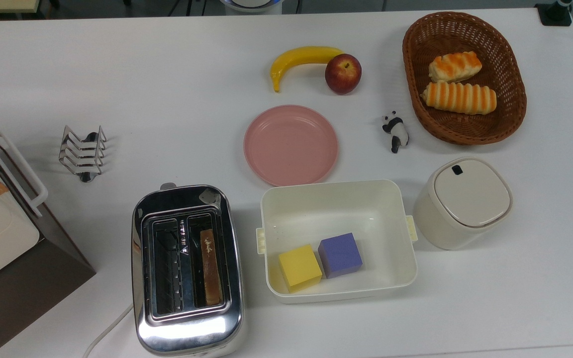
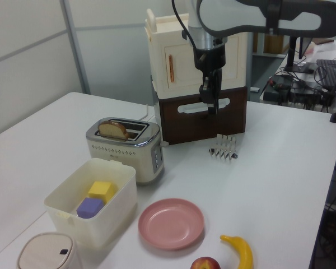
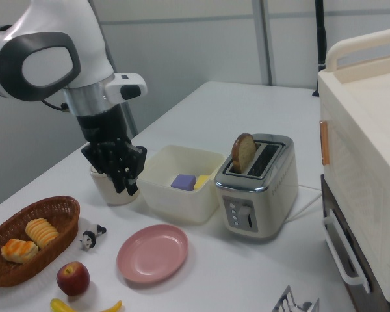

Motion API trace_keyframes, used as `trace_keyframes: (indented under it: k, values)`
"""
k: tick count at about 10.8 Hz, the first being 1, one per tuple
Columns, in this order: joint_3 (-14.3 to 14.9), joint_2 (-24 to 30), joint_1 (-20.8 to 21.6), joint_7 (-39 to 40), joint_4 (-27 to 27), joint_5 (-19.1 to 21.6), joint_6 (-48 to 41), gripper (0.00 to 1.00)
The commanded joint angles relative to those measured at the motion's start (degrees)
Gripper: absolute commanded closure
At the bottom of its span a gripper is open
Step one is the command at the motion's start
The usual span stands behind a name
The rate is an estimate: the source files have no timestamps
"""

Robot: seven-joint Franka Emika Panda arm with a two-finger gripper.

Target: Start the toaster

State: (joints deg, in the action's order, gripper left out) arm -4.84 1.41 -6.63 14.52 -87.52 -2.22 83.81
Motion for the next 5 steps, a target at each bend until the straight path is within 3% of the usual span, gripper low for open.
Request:
trace_keyframes:
  k: [1, 5]
  values:
    - [0.35, 2.89, 0.66, -1.07, -2.57, -0.94, -0.41, 0.0]
    - [0.97, 2.81, -0.05, -6.06, -1.08, -0.33, -0.49, 0.0]
